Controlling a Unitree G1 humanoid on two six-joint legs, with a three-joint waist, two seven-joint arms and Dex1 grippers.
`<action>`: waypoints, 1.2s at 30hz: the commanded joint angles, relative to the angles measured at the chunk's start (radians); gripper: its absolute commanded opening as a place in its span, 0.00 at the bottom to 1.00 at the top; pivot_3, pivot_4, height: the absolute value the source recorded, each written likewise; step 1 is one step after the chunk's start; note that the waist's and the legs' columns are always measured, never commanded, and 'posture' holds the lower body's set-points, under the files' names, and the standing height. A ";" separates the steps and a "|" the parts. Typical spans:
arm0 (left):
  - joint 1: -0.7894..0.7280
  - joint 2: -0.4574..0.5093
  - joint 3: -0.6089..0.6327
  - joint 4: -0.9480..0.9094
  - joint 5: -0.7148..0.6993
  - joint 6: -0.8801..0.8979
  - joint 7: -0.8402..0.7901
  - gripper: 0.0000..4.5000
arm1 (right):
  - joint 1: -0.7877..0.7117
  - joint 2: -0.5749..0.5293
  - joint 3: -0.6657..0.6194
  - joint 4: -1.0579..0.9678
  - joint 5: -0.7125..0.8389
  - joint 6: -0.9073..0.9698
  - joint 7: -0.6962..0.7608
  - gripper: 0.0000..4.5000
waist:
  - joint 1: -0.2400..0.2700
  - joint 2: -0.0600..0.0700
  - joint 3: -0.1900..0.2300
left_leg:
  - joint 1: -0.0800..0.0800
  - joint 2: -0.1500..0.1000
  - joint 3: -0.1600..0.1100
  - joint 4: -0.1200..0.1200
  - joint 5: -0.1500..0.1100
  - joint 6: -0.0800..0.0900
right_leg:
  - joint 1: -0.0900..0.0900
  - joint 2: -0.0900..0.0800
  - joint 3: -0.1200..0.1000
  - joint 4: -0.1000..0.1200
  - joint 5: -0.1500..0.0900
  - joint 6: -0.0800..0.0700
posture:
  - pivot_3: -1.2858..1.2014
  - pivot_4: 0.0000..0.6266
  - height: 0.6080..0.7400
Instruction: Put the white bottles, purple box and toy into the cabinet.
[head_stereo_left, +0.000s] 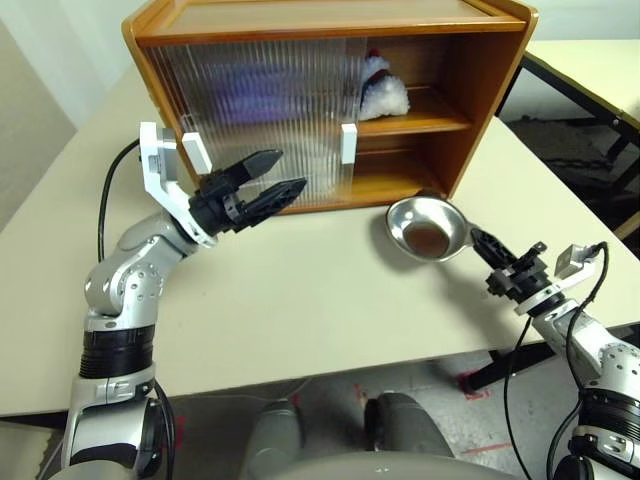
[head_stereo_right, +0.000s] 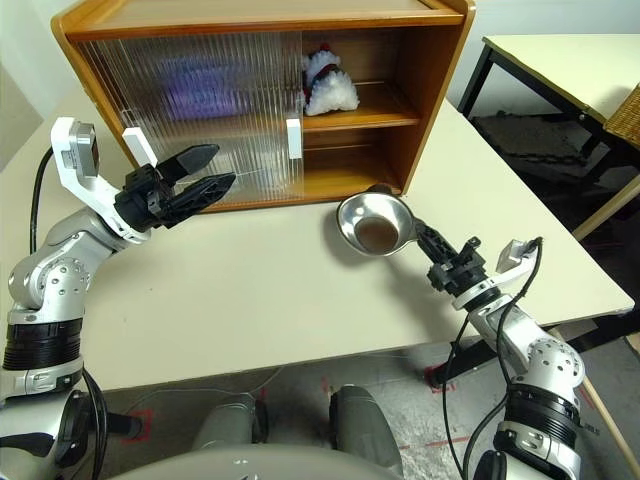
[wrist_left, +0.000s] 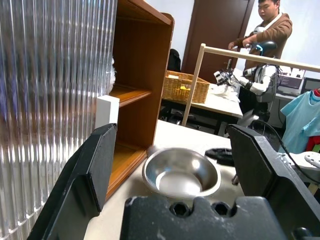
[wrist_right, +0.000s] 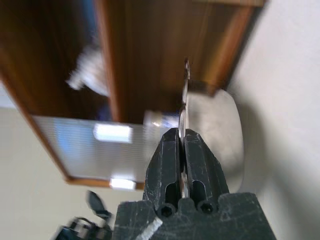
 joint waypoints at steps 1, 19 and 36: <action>-0.011 0.002 -0.011 0.009 0.011 -0.005 -0.015 1.00 | -0.020 0.019 -0.022 -0.016 0.056 -0.015 -0.032 0.01 | 0.000 0.000 0.000 | 0.000 0.000 0.000 0.000 0.000 0.000 | 0.000 0.000 0.000 0.000 0.000 0.000 | 0.53 0.00 1.00; 0.018 0.004 0.011 -0.035 0.006 -0.002 0.016 1.00 | -0.330 0.058 -0.016 0.366 -0.099 -0.165 0.092 0.01 | 0.000 0.002 0.001 | 0.000 0.000 0.001 -0.001 0.003 0.004 | 0.000 0.001 0.000 0.000 0.000 0.000 | 0.56 0.00 1.00; 0.081 0.027 0.056 -0.120 -0.019 0.017 0.073 1.00 | -0.655 0.041 -0.066 0.886 -0.370 -0.385 0.308 0.01 | 0.020 0.002 0.001 | -0.001 0.000 0.001 -0.001 0.003 0.005 | 0.000 0.001 -0.001 0.001 0.000 0.000 | 0.59 0.00 1.00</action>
